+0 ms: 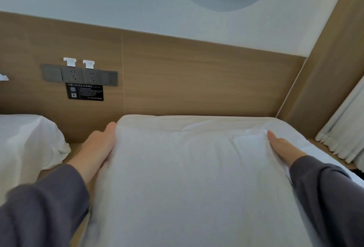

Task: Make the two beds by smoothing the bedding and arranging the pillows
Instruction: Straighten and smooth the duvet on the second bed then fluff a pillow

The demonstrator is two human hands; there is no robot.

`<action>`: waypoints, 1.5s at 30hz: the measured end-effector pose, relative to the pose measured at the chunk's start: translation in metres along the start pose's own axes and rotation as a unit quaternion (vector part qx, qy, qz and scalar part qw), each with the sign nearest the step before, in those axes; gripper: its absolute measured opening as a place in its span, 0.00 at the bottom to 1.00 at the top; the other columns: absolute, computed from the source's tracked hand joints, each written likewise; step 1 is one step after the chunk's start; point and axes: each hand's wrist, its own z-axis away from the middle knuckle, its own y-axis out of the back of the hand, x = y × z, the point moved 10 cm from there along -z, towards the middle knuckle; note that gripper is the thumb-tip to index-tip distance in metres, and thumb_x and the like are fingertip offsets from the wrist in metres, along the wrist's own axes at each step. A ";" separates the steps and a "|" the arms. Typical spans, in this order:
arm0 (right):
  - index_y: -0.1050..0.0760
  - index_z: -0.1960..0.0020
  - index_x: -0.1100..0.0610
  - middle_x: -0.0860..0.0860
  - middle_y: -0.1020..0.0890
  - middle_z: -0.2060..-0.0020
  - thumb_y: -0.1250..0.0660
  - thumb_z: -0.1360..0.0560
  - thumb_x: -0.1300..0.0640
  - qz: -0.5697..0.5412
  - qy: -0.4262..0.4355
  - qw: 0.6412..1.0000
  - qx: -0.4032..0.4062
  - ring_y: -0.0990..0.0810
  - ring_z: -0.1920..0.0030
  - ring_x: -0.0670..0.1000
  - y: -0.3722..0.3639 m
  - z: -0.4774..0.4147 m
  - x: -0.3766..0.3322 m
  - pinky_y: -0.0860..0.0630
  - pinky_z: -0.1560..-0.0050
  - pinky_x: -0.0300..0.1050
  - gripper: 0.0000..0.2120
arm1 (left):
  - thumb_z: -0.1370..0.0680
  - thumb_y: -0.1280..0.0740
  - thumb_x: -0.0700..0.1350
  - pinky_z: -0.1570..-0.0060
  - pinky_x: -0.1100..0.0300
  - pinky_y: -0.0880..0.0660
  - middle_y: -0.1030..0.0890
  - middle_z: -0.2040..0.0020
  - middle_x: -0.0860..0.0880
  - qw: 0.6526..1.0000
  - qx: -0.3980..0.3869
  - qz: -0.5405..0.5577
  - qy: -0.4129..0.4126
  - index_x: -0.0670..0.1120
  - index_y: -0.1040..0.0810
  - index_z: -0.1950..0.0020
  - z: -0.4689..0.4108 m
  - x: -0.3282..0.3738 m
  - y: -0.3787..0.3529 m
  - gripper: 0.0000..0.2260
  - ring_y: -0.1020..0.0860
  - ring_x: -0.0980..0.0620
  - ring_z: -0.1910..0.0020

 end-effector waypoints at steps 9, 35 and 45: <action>0.29 0.34 0.68 0.65 0.25 0.38 0.50 0.17 0.44 0.025 0.006 0.999 0.031 0.27 0.38 0.65 0.029 0.050 0.030 0.34 0.37 0.53 0.29 | 0.16 0.54 0.53 0.47 0.52 0.32 0.23 0.40 0.39 0.985 0.067 -0.140 -0.078 0.40 0.27 0.36 0.060 -0.003 0.005 0.24 0.25 0.39 0.44; 0.23 0.40 0.65 0.65 0.22 0.43 0.45 0.19 0.41 -0.117 -0.007 0.993 0.030 0.24 0.44 0.65 0.082 0.238 0.257 0.30 0.42 0.55 0.28 | 0.17 0.48 0.56 0.49 0.54 0.32 0.23 0.55 0.48 0.995 0.025 0.040 -0.090 0.43 0.24 0.45 0.312 -0.135 0.027 0.20 0.25 0.44 0.50; 0.28 0.36 0.65 0.63 0.24 0.40 0.50 0.19 0.39 -0.137 0.014 0.989 0.045 0.26 0.41 0.64 0.087 0.256 0.280 0.31 0.38 0.57 0.31 | 0.19 0.48 0.60 0.54 0.52 0.32 0.26 0.60 0.49 0.989 0.096 0.082 -0.079 0.46 0.27 0.58 0.334 -0.166 0.047 0.21 0.26 0.43 0.54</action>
